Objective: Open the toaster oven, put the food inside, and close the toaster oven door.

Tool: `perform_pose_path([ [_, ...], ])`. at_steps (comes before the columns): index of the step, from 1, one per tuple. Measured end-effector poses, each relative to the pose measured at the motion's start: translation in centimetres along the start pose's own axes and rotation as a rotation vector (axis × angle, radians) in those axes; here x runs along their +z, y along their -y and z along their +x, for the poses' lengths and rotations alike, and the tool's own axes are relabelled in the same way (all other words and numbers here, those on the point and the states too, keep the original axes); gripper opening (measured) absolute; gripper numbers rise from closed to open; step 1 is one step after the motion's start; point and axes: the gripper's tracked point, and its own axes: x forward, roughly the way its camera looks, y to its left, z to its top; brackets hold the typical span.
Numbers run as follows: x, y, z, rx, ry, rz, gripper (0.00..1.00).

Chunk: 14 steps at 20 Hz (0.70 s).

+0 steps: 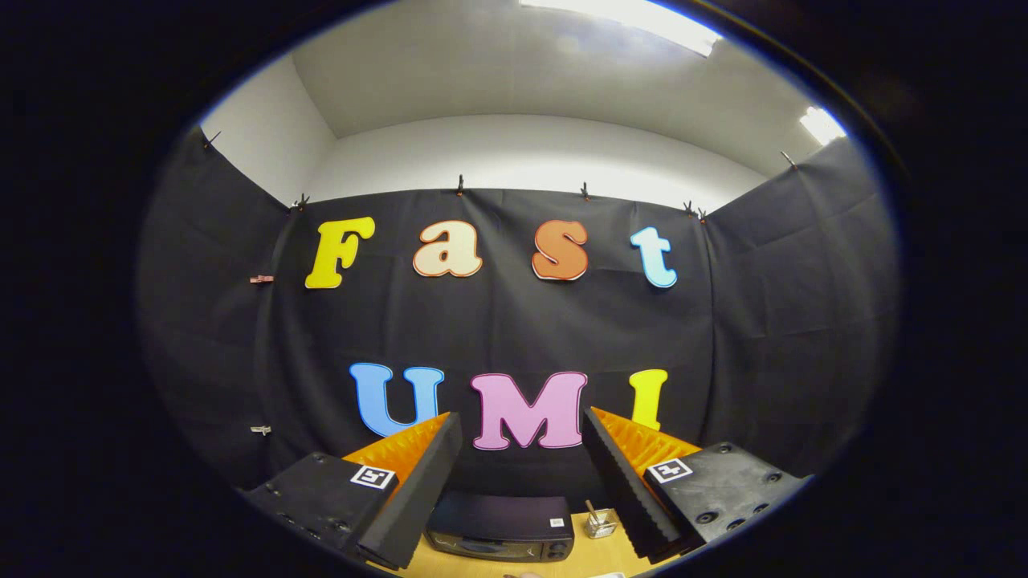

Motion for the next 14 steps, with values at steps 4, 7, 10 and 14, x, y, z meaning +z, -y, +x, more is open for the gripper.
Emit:
perform_pose_path([
  [4, -3.2, -0.1, 4.9, 0.038, -0.027, 0.016, 0.98],
  [7, -7.4, -0.3, 8.1, 0.048, -0.072, -0.034, 0.98],
  [10, -11.9, -1.1, 10.6, 0.043, -0.082, -0.056, 0.98],
  [14, -18.6, -3.9, 12.3, 0.062, -0.105, 0.014, 0.99],
])
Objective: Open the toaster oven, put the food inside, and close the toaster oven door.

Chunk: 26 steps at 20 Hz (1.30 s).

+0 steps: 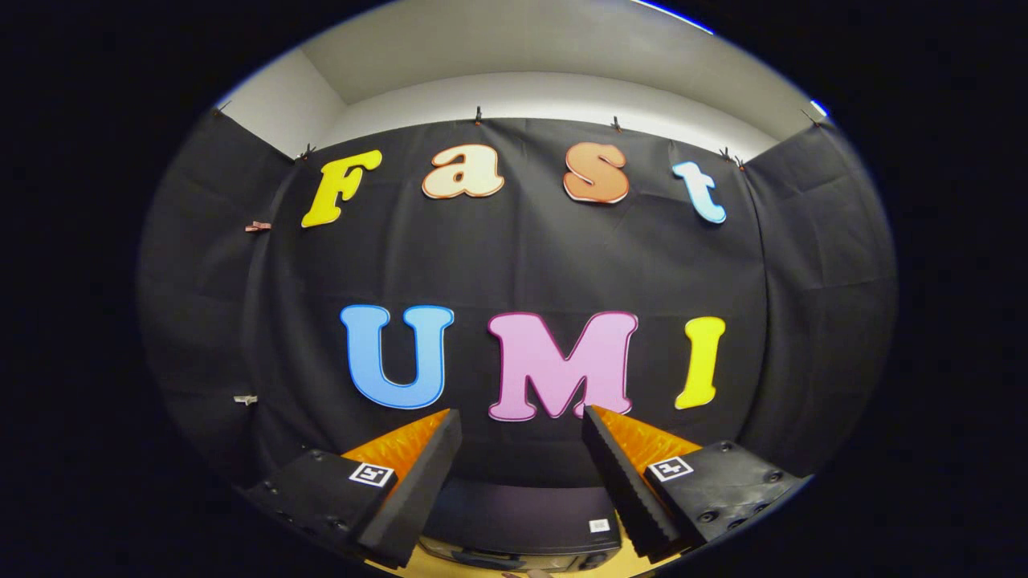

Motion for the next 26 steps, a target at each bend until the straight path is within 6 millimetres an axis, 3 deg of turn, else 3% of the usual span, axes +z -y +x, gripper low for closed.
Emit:
perform_pose_path([
  [4, -5.6, -1.7, 0.7, 0.016, -0.014, 0.004, 0.98],
  [10, -15.6, -1.8, -0.6, -0.022, -0.116, 0.019, 0.99],
  [15, -22.2, -1.6, -1.5, -0.032, -0.21, 0.02, 0.99],
  [22, -29.5, -0.9, -2.1, -0.08, -0.334, 0.071, 0.98],
  [26, -30.8, -0.8, -2.0, -0.086, -0.353, 0.035, 0.98],
])
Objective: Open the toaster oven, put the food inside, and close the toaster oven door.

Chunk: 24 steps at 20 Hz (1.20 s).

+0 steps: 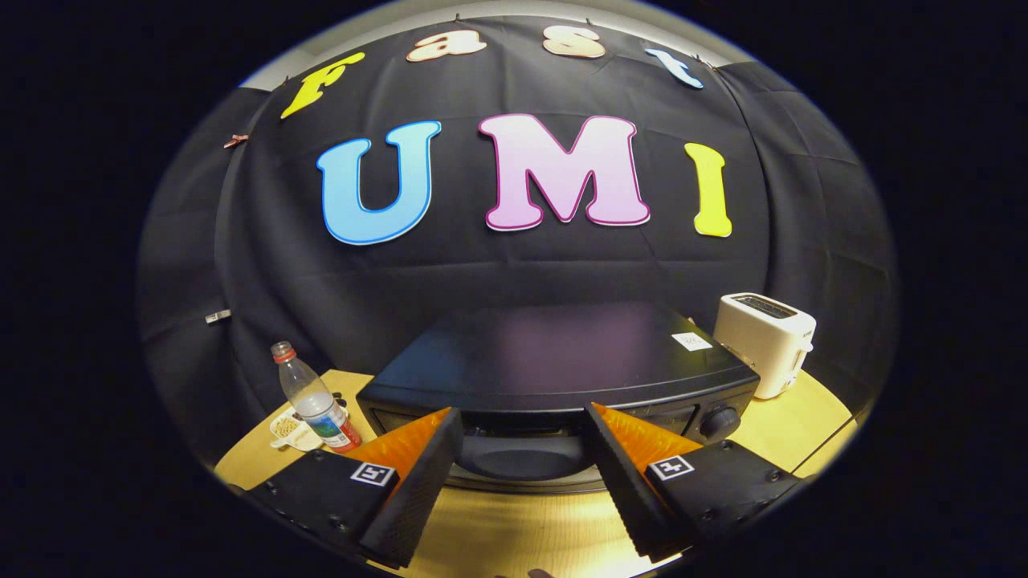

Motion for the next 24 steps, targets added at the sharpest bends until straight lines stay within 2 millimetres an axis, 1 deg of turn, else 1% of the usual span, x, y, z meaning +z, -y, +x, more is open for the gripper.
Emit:
perform_pose_path([
  [4, -0.3, 0.8, 0.6, -0.052, -0.01, -0.013, 0.98],
  [6, -0.6, 0.8, 0.3, -0.073, -0.034, -0.015, 0.98],
  [8, -1.0, 0.6, -0.7, -0.078, -0.06, -0.014, 0.99],
  [12, -2.4, 0.4, -2.9, -0.071, -0.117, -0.004, 0.99],
  [15, -3.5, 0.3, -4.2, -0.069, -0.15, 0.004, 0.99],
  [24, -6.5, 0.3, -7.2, -0.071, -0.245, -0.022, 0.98],
])
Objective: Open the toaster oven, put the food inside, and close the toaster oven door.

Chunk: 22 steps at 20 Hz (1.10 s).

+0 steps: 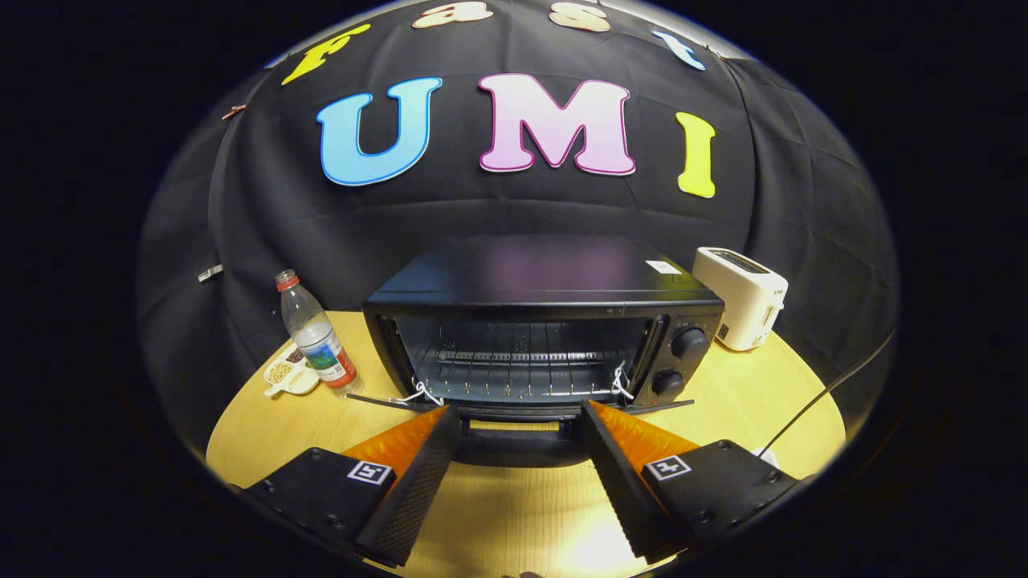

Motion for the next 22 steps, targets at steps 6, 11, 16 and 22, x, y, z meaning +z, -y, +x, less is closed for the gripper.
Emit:
perform_pose_path([
  [6, -2.9, -0.1, -1.1, 0.011, -0.085, -0.019, 0.98],
  [11, -7.6, 0.0, -1.6, 0.045, -0.261, 0.037, 0.98],
  [16, -6.4, 0.7, -1.9, 0.055, -0.242, 0.054, 0.96],
  [22, -4.6, 2.5, -3.3, 0.137, -0.232, 0.039, 0.98],
])
